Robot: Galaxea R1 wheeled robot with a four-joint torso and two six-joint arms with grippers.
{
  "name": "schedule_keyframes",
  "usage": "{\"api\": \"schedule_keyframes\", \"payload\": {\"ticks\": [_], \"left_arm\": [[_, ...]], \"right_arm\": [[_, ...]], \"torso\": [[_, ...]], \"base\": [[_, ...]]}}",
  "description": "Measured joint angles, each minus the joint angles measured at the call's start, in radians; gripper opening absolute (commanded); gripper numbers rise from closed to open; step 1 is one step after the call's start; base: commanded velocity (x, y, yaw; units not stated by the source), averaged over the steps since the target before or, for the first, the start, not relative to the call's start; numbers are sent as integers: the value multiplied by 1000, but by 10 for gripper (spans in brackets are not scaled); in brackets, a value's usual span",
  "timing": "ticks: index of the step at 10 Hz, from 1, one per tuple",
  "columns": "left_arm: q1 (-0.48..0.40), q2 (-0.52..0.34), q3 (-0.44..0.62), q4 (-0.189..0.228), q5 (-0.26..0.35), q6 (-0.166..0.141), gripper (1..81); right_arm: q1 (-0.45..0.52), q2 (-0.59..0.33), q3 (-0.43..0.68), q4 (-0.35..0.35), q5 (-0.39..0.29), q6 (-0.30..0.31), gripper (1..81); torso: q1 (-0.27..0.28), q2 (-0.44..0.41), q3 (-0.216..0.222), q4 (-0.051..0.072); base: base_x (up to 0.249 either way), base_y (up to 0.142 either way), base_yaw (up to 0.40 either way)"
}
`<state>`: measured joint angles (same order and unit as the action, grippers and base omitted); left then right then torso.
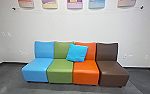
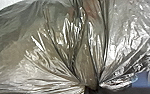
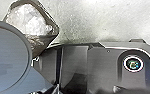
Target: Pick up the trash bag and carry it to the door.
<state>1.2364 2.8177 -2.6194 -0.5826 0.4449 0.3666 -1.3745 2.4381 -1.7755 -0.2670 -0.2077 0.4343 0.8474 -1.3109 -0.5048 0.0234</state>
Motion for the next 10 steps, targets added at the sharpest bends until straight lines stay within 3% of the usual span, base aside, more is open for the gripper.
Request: {"api": "schedule_keyframes", "payload": {"ticks": [2, 4, 8, 10], "left_arm": [[12, 3, -1, 0, -1, 73, 10], [50, 16, -2, 0, 0, 106, 10], [97, 51, -6, 0, -1, 134, 10], [115, 58, -11, 0, -6, 135, 10]], "right_arm": [[-2, 3, -24, -6, 3, 0, 811], [-8, 11, -39, -8, 2, 0, 811], [-36, 82, -125, -20, 3, -8, 811], [-48, 99, -151, -22, 5, -12, 811]], "torso": [[-46, 71, 0, 0], [-82, 127, 20, 0], [-171, 263, 150, 0], [-207, 315, 180, 0]], "base": [[0, 0, 0], [0, 0, 0], [0, 0, 0], [0, 0, 0]]}}
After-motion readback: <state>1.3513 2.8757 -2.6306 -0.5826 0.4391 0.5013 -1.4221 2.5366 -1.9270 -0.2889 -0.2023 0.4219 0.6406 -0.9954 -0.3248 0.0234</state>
